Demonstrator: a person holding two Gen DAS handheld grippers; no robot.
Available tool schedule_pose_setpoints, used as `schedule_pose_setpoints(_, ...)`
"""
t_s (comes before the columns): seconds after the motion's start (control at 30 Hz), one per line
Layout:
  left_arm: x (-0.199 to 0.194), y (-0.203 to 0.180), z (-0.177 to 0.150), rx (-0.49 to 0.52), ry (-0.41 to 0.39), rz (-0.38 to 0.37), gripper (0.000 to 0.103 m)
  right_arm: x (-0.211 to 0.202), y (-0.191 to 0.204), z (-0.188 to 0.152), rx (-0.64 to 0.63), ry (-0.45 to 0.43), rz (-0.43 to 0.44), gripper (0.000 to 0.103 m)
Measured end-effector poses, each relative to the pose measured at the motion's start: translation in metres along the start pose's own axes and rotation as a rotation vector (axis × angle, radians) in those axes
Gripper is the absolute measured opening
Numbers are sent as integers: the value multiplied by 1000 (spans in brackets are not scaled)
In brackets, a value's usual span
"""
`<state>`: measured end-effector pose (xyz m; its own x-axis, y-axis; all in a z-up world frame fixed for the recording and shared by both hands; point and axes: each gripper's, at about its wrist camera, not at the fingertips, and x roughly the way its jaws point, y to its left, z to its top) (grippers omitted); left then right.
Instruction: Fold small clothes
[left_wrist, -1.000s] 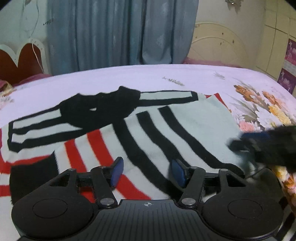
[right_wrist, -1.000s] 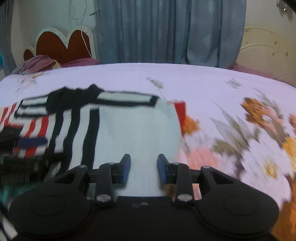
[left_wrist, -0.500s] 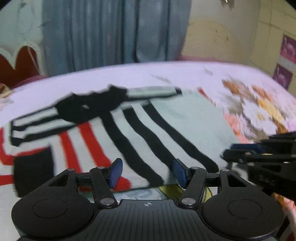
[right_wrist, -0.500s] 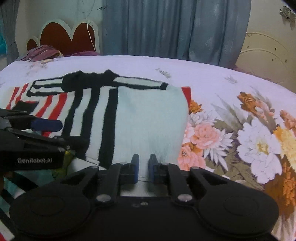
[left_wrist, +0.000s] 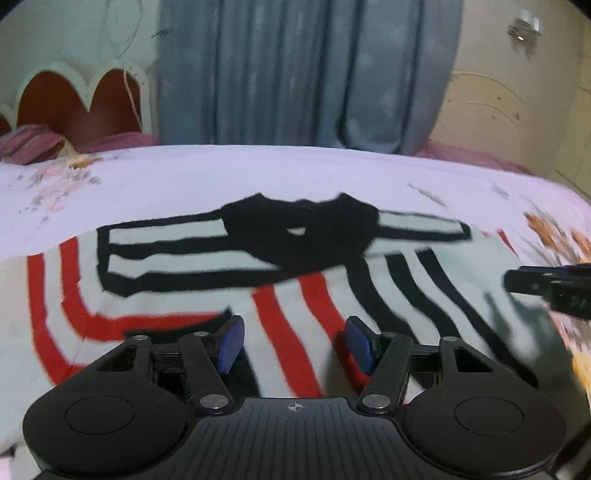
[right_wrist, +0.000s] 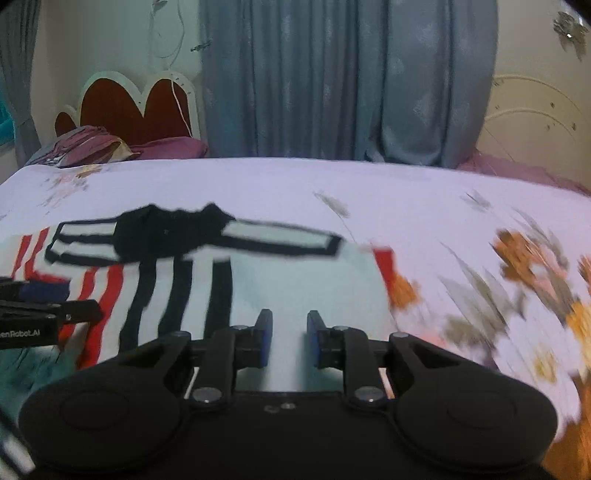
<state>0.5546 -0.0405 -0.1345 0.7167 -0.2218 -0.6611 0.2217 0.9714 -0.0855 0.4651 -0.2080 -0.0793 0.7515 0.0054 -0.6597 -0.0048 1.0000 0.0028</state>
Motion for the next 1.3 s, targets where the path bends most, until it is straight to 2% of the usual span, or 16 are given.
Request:
schedule_pose_setpoints(0.1,13,-10,9,10,7,-26,60,26,-2,17,5,-4,-36,16)
schedule_pose_setpoints(0.17,25,-16,8,67,48,-15,60,31,-15,27,37,-36,-78,16)
schedule_pose_setpoints(0.2,31,-16,6,85,63,-16,60,41,-25,30,46,-14,-120,17)
schedule_pose_setpoints(0.27,30,-21,10,110,70,-1,61,69,-48,30,97,112,-152,13)
schedule_pose_setpoints(0.33,24,-29,17,118,35,-2,62,71,-58,34,110,119,-116,11)
schedule_pose_setpoints(0.4,24,-40,23,102,3,-40,62,57,-48,40,78,69,-118,16)
schedule_pose_setpoints(0.53,42,-66,36,80,9,-46,62,42,-9,35,17,14,42,20)
schedule_pose_setpoints(0.6,55,-72,36,64,46,-16,62,48,5,29,-6,38,98,10)
schedule_pose_setpoints(0.67,59,-64,33,30,50,-13,62,62,3,27,-3,84,86,18)
schedule_pose_setpoints(0.7,57,-59,32,31,47,6,62,67,-4,25,8,90,79,9)
schedule_pose_setpoints(0.77,52,-42,26,45,43,78,66,65,-23,22,39,77,64,2)
schedule_pose_setpoints(0.87,44,-10,15,20,45,83,79,60,-55,18,84,59,-113,10)
schedule_pose_setpoints(0.97,37,-8,16,20,41,92,79,60,-72,17,139,75,-71,11)
schedule_pose_setpoints(1.0,31,-12,16,27,28,101,79,55,-67,19,116,74,-81,19)
schedule_pose_setpoints(1.17,-10,-40,1,62,-35,22,79,-1,-37,2,69,18,-22,29)
schedule_pose_setpoints(1.3,-13,-51,-25,89,34,13,79,-24,-23,-29,37,69,-6,38)
